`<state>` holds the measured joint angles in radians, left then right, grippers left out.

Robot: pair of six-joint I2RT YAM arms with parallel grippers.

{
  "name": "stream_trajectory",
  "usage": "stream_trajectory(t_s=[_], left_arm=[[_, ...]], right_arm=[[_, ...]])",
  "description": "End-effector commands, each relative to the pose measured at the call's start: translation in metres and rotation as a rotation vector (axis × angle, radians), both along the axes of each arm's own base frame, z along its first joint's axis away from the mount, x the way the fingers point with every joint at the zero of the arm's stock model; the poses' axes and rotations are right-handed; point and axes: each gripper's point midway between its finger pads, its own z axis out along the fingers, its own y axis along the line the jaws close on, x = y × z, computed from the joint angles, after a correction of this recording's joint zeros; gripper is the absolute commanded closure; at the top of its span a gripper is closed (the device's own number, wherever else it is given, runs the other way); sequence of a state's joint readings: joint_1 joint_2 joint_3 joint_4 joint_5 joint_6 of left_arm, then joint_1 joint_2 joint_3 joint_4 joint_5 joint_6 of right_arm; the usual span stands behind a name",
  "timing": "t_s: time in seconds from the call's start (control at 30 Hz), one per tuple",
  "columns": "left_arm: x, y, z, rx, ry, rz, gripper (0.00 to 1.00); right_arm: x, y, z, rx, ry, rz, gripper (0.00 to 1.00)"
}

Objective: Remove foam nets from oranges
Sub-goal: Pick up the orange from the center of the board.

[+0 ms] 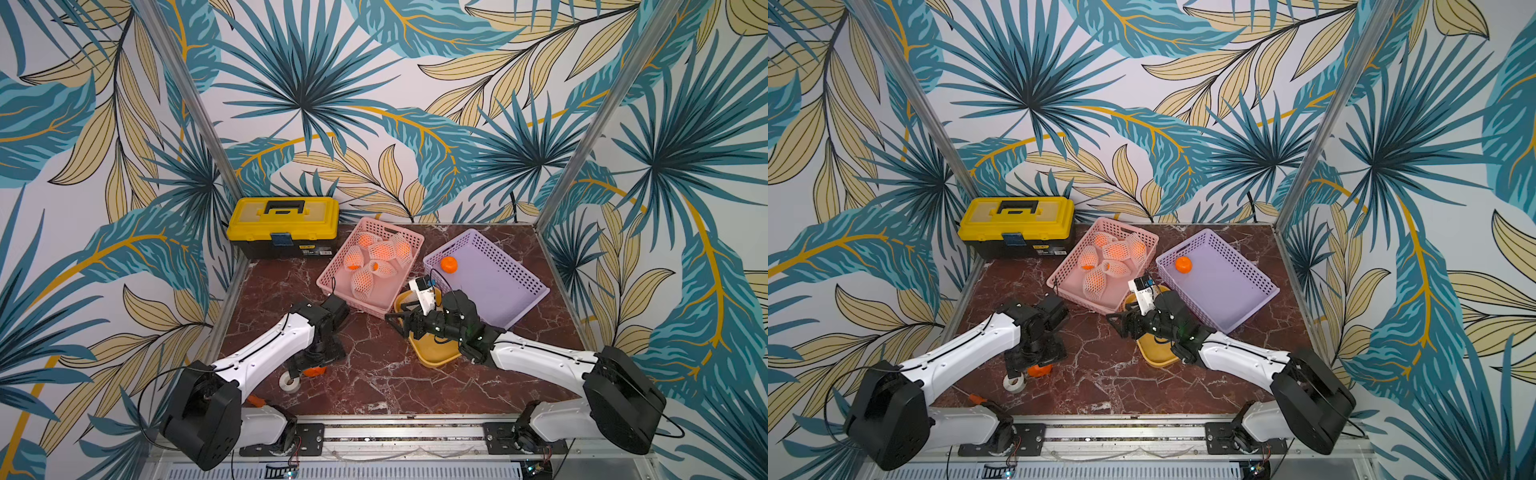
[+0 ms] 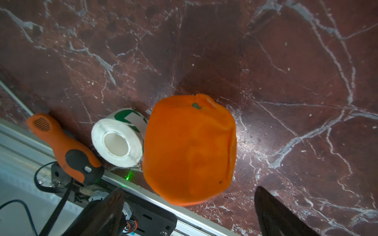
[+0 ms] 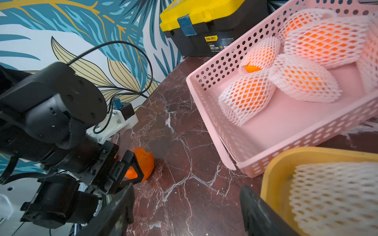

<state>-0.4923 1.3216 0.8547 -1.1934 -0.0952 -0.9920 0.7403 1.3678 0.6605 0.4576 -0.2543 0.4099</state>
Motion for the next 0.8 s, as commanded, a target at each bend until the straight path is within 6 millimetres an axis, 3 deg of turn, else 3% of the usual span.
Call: stream_trajectory(t_s=[0.0,0.37,0.63,0.77], left_arm=[[0.009,-0.003,-0.008,-0.024,-0.018,0.009,0.00],[0.024,-0.007,-0.028,-0.108,-0.053,0.019,0.15],[0.033,-0.013,-0.024,-0.148,-0.088,0.015,0.39],[0.047,-0.026,-0.007,-0.212,-0.156,0.002,0.53]], right_arm=[[0.003,-0.007,0.010,0.015,-0.060,-0.037,0.18],[0.008,-0.024,0.015,0.025,-0.109,-0.129,0.18],[0.013,-0.044,0.020,0.031,-0.152,-0.227,0.18],[0.020,-0.067,0.023,0.016,-0.178,-0.351,0.18]])
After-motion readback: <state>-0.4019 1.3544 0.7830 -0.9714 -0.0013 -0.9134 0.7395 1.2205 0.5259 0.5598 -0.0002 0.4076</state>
